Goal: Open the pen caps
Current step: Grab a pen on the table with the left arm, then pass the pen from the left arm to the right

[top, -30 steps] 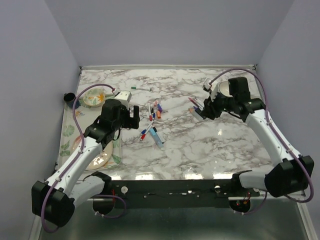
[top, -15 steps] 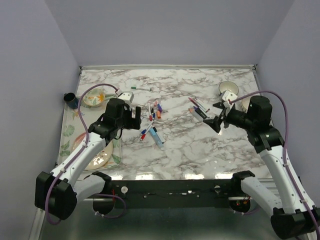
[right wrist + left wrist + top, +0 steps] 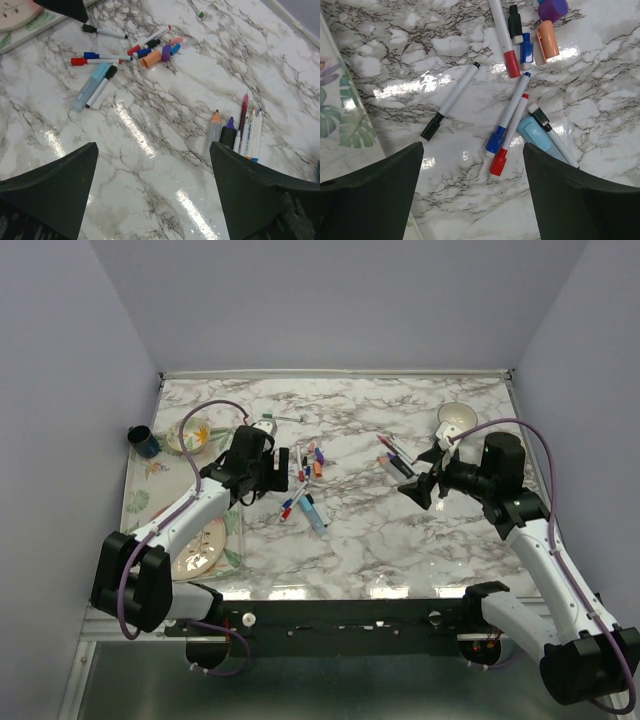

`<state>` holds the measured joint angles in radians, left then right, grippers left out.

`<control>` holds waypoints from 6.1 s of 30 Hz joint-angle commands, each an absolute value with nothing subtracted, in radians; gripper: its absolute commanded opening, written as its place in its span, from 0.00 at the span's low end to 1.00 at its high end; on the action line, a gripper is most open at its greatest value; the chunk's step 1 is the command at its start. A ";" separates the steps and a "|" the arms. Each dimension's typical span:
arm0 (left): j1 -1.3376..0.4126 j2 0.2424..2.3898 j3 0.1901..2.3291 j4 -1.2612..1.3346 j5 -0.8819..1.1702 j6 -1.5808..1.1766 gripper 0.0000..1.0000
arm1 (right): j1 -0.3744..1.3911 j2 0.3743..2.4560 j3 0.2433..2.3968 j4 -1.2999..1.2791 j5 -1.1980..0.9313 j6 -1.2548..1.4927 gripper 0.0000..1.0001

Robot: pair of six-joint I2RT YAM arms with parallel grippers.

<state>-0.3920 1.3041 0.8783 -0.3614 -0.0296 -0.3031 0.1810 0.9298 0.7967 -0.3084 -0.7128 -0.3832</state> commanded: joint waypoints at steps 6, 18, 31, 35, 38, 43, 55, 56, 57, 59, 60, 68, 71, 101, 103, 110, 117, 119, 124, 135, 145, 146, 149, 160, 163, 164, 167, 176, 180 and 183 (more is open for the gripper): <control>-0.530 1.313 0.801 -0.350 -0.179 -0.696 0.82 | 0.175 0.916 0.808 -0.316 -0.781 -0.388 1.00; -0.787 1.577 1.017 -0.678 -0.551 -1.149 0.64 | 0.176 0.930 0.810 -0.325 -0.782 -0.393 1.00; -0.842 1.670 1.080 -0.660 -0.518 -1.152 0.68 | 0.176 0.945 0.813 -0.336 -0.782 -0.397 1.00; -0.850 1.667 1.071 -0.649 -0.508 -1.154 0.68 | 0.176 0.950 0.816 -0.337 -0.782 -0.400 1.00; -0.853 1.669 1.068 -0.641 -0.497 -1.160 0.69 | 0.176 0.951 0.815 -0.339 -0.782 -0.400 1.00; -0.859 1.675 1.074 -0.638 -0.491 -1.163 0.69 | 0.176 0.956 0.815 -0.342 -0.782 -0.402 1.00; -0.868 1.692 1.083 -0.632 -0.479 -1.154 0.69 | 0.176 0.959 0.818 -0.345 -0.782 -0.403 1.00; -0.870 1.692 1.083 -0.632 -0.479 -1.155 0.69 | 0.176 0.959 0.818 -0.345 -0.784 -0.403 1.00; -0.870 1.692 1.083 -0.630 -0.477 -1.155 0.69 | 0.176 0.959 0.818 -0.345 -0.782 -0.403 1.00; -0.871 1.695 1.085 -0.629 -0.476 -1.155 0.69 | 0.175 0.960 0.816 -0.347 -0.782 -0.406 1.00; -0.871 1.695 1.086 -0.627 -0.474 -1.155 0.69 | 0.175 0.959 0.818 -0.348 -0.782 -0.405 1.00; -0.874 1.721 1.111 -0.640 -0.469 -1.140 0.69 | 0.176 0.957 0.818 -0.347 -0.781 -0.408 1.00; -0.874 1.726 1.109 -0.646 -0.472 -1.144 0.69 | 0.176 0.957 0.818 -0.348 -0.781 -0.408 1.00; -0.874 1.766 1.068 -0.626 -0.479 -1.163 0.48 | 0.176 0.957 0.819 -0.351 -0.779 -0.410 1.00; -0.873 1.769 1.066 -0.626 -0.480 -1.166 0.47 | 0.176 0.957 0.821 -0.351 -0.781 -0.410 1.00; -0.873 1.761 1.049 -0.626 -0.480 -1.177 0.37 | 0.176 0.957 0.821 -0.353 -0.778 -0.413 1.00; -0.874 1.700 1.029 -0.635 -0.489 -1.180 0.21 | 0.175 0.957 0.819 -0.353 -0.776 -0.413 1.00; -0.876 1.678 1.022 -0.638 -0.492 -1.177 0.20 | 0.175 0.957 0.819 -0.353 -0.776 -0.413 1.00; -0.885 1.579 0.999 -0.632 -0.494 -1.147 0.15 | 0.175 0.960 0.819 -0.354 -0.778 -0.413 1.00; -0.891 1.292 0.812 -0.253 -0.261 -0.931 0.05 | 0.176 0.977 0.818 -0.367 -0.856 -0.414 1.00; -0.888 1.198 0.699 0.113 -0.109 -0.861 0.01 | 0.176 1.068 0.839 -0.431 -1.008 -0.400 1.00; -0.888 1.204 0.709 0.126 -0.107 -0.867 0.01 | 0.179 1.074 0.838 -0.431 -1.014 -0.394 1.00; -0.888 1.232 0.732 0.172 -0.095 -0.888 0.01 | 0.184 1.095 0.839 -0.428 -1.028 -0.377 0.99; -0.888 1.408 0.859 0.314 -0.066 -0.985 0.01 | 0.221 1.146 0.824 -0.376 -0.991 -0.307 0.97; -0.893 1.436 0.879 0.336 -0.072 -1.000 0.01 | 0.221 1.146 0.818 -0.361 -0.982 -0.290 0.97; -0.893 1.440 0.887 0.339 -0.075 -1.003 0.01 | 0.221 1.146 0.816 -0.356 -0.980 -0.284 0.97; -0.899 1.460 0.903 0.348 -0.090 -1.011 0.01 | 0.221 1.149 0.813 -0.342 -0.976 -0.262 0.97; -0.945 1.528 0.954 0.365 -0.187 -1.029 0.01 | 0.221 1.163 0.804 -0.276 -0.940 -0.151 0.97; -0.959 1.558 0.974 0.368 -0.206 -1.037 0.02 | 0.221 1.164 0.798 -0.241 -0.879 -0.082 0.97; -0.971 1.572 0.982 0.374 -0.221 -1.043 0.02 | 0.219 1.175 0.796 -0.226 -0.832 -0.035 0.96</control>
<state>-0.9524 1.5494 0.9482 0.3370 -0.1535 -1.0302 0.2150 1.1599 0.8104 -0.2840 -0.9253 -0.1299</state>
